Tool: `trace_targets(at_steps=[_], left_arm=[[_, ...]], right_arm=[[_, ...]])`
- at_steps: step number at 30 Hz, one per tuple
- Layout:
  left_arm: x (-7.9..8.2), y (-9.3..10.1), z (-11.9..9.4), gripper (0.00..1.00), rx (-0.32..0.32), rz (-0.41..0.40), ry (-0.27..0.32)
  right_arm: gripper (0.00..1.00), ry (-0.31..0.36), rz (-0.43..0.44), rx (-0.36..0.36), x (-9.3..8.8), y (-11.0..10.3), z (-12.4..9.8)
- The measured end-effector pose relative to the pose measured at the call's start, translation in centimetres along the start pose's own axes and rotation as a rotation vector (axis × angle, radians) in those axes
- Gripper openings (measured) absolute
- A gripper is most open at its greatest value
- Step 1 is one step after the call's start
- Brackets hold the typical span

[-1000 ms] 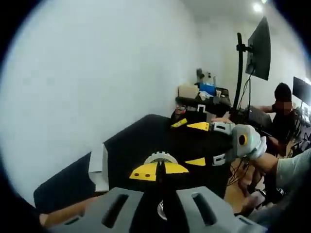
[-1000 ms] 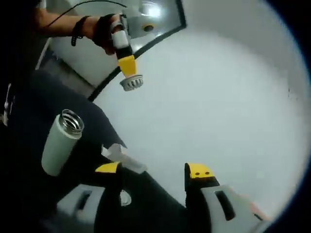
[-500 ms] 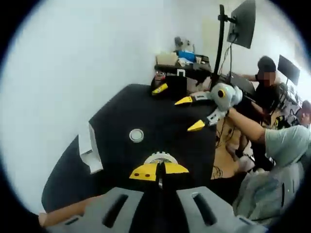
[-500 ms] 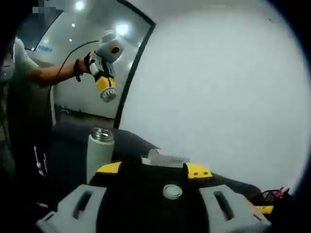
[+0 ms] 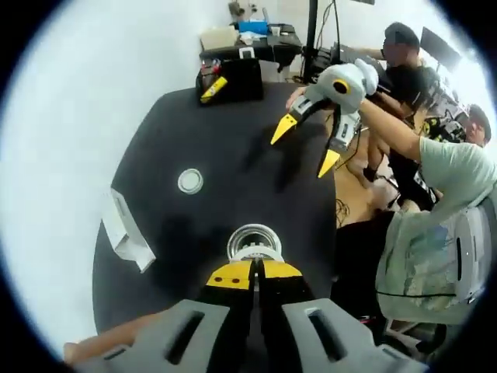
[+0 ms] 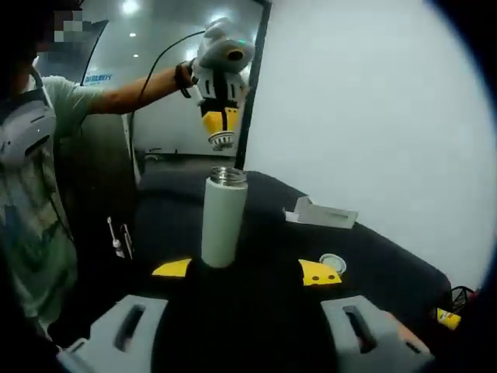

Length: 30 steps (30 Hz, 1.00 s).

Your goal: Assemble the cup parts correctly, then place the assembled cup into the box.

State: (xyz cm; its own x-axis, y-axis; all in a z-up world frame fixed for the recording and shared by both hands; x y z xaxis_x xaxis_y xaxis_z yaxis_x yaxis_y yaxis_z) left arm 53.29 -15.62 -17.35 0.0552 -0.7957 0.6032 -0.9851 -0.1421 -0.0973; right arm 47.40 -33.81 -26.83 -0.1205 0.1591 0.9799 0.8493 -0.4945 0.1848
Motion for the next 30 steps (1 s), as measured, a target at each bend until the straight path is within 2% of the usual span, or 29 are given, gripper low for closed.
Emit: trace_targets(at_steps=[5,7,9,14,22,24,25,28,30], left_arm=[[0.3,-0.1,0.3,0.0,-0.041,0.033,-0.061],[0.1,-0.2,0.3,0.0,-0.05,0.061,-0.115],[0.3,-0.3,0.5,0.0,-0.057,0.067,-0.128],[0.5,-0.4,1.2,0.0,-0.117,0.104,-0.205],[0.4,0.0,3.0,0.0,-0.171,0.148,-0.246],[0.3,-0.3,3.5,0.0,-0.158,0.157,-0.253],[-0.1,-0.4,3.4,0.0,-0.161,0.165,-0.289],[-0.3,-0.7,4.0,0.0,-0.146,0.17,-0.305],[-0.2,-0.8,4.3,0.0,-0.147,0.167,-0.294]], right_arm=[[0.49,-0.044,-0.012,0.027,-0.7,-0.8,-0.2],[0.49,-0.049,-0.01,0.031,-0.9,-0.8,-0.3],[0.49,-0.054,-0.001,0.039,-1.0,-1.0,-0.5],[0.49,-0.058,0.007,0.045,-1.3,-1.2,-1.1],[0.49,-0.073,0.021,0.044,-2.1,-0.9,-1.6],[0.49,-0.074,0.026,0.043,-2.3,-0.9,-1.7],[0.49,-0.074,0.028,0.044,-2.4,-0.9,-1.7],[0.49,-0.081,0.032,0.043,-2.8,-0.8,-1.6],[0.49,-0.082,0.035,0.044,-2.9,-0.8,-1.6]])
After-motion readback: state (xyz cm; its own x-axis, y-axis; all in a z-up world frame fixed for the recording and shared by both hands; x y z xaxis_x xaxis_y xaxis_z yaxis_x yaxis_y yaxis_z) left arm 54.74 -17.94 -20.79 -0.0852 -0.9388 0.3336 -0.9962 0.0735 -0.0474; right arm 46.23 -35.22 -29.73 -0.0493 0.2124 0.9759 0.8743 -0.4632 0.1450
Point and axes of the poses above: the point that each gripper's makers call its tool centre point, and the gripper's own axes: z roughly forward along the fingers, y roughly to its right, x roughly out of its top, the point moved 5 cm from there along -z, roughly backward along the fingers, and after that the axes turned 14 degrees about y, right-handed, at the moved point
